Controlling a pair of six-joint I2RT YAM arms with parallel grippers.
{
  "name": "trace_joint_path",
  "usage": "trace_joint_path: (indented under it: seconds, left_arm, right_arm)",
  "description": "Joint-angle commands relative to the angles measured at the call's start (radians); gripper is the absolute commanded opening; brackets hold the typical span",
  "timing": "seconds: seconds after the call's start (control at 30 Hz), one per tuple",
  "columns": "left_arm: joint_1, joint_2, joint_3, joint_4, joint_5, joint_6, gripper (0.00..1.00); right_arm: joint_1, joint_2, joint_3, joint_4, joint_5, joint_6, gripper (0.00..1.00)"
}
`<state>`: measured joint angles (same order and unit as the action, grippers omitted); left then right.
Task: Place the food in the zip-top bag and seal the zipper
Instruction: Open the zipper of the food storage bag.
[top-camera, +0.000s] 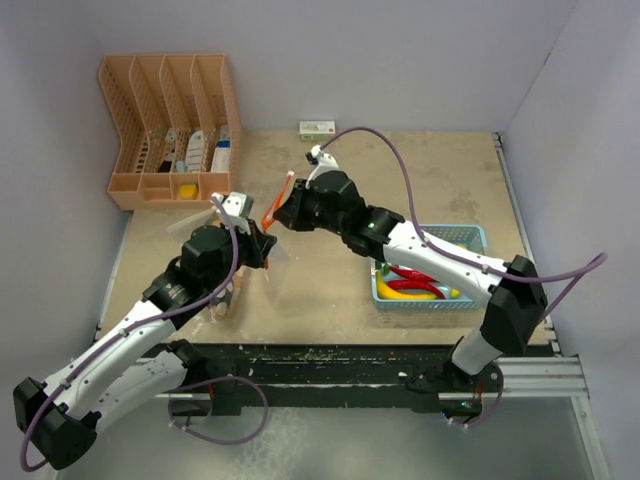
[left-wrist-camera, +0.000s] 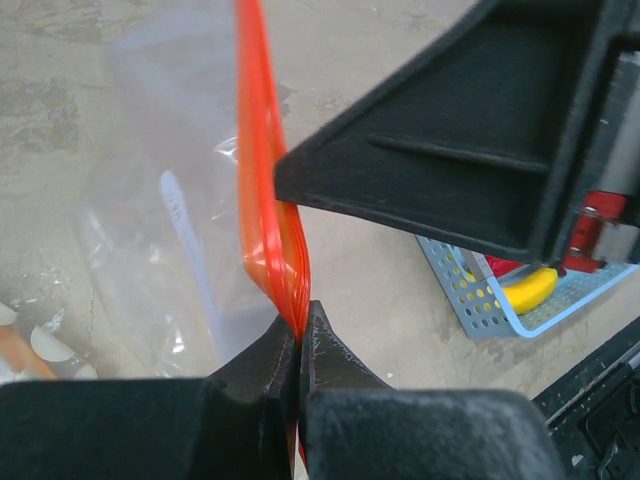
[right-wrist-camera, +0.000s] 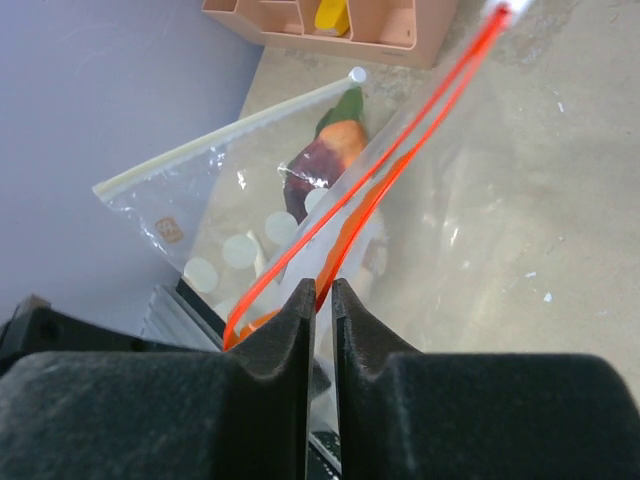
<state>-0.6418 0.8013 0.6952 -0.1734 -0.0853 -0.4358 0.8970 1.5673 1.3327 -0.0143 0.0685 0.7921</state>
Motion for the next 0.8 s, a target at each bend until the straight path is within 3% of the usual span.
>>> trace_joint_path:
  seconds: [0.0, 0.17, 0.37, 0.5, 0.63, 0.67, 0.73, 0.77]
  left_arm:
    - [-0.001, -0.002, 0.007, 0.082, 0.029, -0.025, 0.0]
    - [0.0, -0.003, 0.002, 0.086, 0.038, -0.029, 0.0]
    - [-0.001, -0.007, 0.003, 0.086, 0.047, -0.026, 0.0]
    - [-0.001, 0.001, 0.003, 0.089, 0.057, -0.023, 0.0]
    - [-0.001, 0.004, 0.003, 0.099, 0.063, -0.008, 0.0]
    - [-0.001, 0.004, 0.002, 0.103, 0.064, 0.0, 0.0]
    - [-0.001, 0.0, 0.003, 0.107, 0.069, 0.016, 0.0]
    - [-0.001, -0.004, 0.001, 0.108, 0.07, 0.026, 0.0]
  right_arm:
    - [-0.004, 0.052, 0.098, 0.007, 0.026, 0.026, 0.16]
    - [-0.004, 0.088, 0.135, 0.001, 0.031, 0.045, 0.19]
    - [-0.004, 0.123, 0.168, -0.015, 0.024, 0.053, 0.35]
    - [-0.004, 0.13, 0.177, -0.001, 0.0, 0.052, 0.35]
    - [-0.004, 0.117, 0.152, 0.025, -0.02, 0.036, 0.28]
    - [-0.005, 0.108, 0.138, 0.041, -0.026, 0.031, 0.23]
    - [-0.005, 0.088, 0.119, 0.049, -0.022, 0.019, 0.0]
    - [-0.006, 0.076, 0.11, 0.046, -0.013, 0.011, 0.0]
